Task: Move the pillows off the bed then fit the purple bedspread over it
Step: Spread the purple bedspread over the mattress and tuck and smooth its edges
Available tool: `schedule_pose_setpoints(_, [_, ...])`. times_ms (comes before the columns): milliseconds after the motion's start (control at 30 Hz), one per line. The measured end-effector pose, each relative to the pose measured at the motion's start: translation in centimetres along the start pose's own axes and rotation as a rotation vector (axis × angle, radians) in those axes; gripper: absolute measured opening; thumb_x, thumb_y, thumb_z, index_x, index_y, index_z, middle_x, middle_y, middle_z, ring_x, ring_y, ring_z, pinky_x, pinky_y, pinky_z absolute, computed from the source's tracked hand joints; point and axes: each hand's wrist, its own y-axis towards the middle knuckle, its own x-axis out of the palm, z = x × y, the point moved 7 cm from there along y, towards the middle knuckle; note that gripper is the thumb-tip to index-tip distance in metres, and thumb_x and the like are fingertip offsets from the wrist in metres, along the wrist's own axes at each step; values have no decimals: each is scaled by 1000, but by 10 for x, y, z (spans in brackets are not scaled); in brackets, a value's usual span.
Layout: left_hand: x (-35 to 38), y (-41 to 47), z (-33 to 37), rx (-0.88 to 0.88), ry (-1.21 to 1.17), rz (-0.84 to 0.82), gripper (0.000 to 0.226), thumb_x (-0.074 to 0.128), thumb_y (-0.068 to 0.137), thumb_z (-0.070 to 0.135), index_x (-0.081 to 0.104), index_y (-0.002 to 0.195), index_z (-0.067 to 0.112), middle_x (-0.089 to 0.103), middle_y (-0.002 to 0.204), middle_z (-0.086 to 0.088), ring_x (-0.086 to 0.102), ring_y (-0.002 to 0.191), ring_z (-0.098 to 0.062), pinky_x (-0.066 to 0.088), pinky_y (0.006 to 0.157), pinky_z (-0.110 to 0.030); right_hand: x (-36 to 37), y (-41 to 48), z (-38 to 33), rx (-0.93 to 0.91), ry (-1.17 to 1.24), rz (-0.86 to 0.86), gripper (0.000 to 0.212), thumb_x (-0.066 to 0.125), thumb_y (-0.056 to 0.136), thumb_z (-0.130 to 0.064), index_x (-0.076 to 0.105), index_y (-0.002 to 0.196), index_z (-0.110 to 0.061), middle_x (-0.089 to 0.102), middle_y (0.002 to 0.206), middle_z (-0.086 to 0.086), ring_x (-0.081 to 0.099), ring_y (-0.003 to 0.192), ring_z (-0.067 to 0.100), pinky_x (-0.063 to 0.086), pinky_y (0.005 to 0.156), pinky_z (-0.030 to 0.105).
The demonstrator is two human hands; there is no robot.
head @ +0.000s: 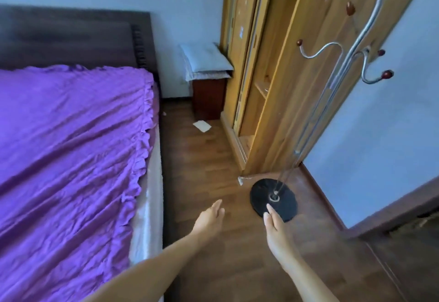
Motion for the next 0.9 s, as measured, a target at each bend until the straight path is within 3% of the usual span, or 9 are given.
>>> schedule_pose_setpoints(100, [-37, 17, -12, -83, -8, 102, 47, 29, 100, 35, 29, 145, 24, 51, 137, 0, 49, 124, -21, 37, 104, -32, 23, 40, -25, -53, -23, -85, 47, 30, 102, -32, 31, 146, -18, 32, 151, -2, 29, 139, 12, 21, 112, 26])
schedule_pose_setpoints(267, [-94, 28, -49, -206, -49, 314, 46, 29, 101, 32, 30, 145, 20, 43, 145, -3, 42, 132, -22, 31, 104, -27, 81, 92, -77, -187, -90, -278, 46, 30, 102, -31, 32, 146, -18, 32, 151, -2, 28, 139, 13, 21, 113, 27])
schedule_pose_setpoints(400, [-120, 18, -75, -304, -94, 453, 34, 28, 102, 29, 43, 131, 20, 46, 142, -7, 45, 128, -22, 33, 93, -24, 128, 113, -108, -296, -144, -445, 45, 29, 102, -28, 30, 146, -15, 30, 152, -1, 26, 140, 13, 18, 112, 24])
schedule_pose_setpoints(467, [-129, 13, -91, -386, -100, 520, 41, 28, 102, 29, 37, 140, 19, 45, 143, -5, 44, 129, -23, 34, 97, -25, 153, 123, -117, -348, -170, -539, 45, 29, 102, -26, 30, 145, -13, 29, 153, 2, 25, 141, 14, 17, 112, 24])
schedule_pose_setpoints(667, [-126, -1, -134, -597, -186, 671, 46, 29, 101, 29, 30, 146, 20, 52, 137, -6, 50, 122, -25, 39, 98, -31, 214, 148, -123, -446, -240, -778, 45, 31, 102, -24, 30, 145, -11, 30, 152, 3, 26, 140, 12, 17, 110, 20])
schedule_pose_setpoints(767, [-118, -13, -152, -688, -237, 757, 45, 32, 101, 29, 31, 145, 19, 46, 142, -5, 44, 129, -23, 36, 102, -30, 240, 154, -122, -486, -297, -903, 45, 30, 102, -25, 30, 146, -12, 30, 152, 0, 26, 139, 11, 18, 107, 17])
schedule_pose_setpoints(900, [-103, -39, -178, -782, -282, 860, 45, 34, 101, 29, 33, 145, 19, 45, 144, -7, 41, 132, -23, 33, 102, -29, 279, 146, -114, -551, -386, -1039, 47, 30, 102, -28, 28, 146, -13, 27, 153, 2, 23, 141, 13, 18, 113, 23])
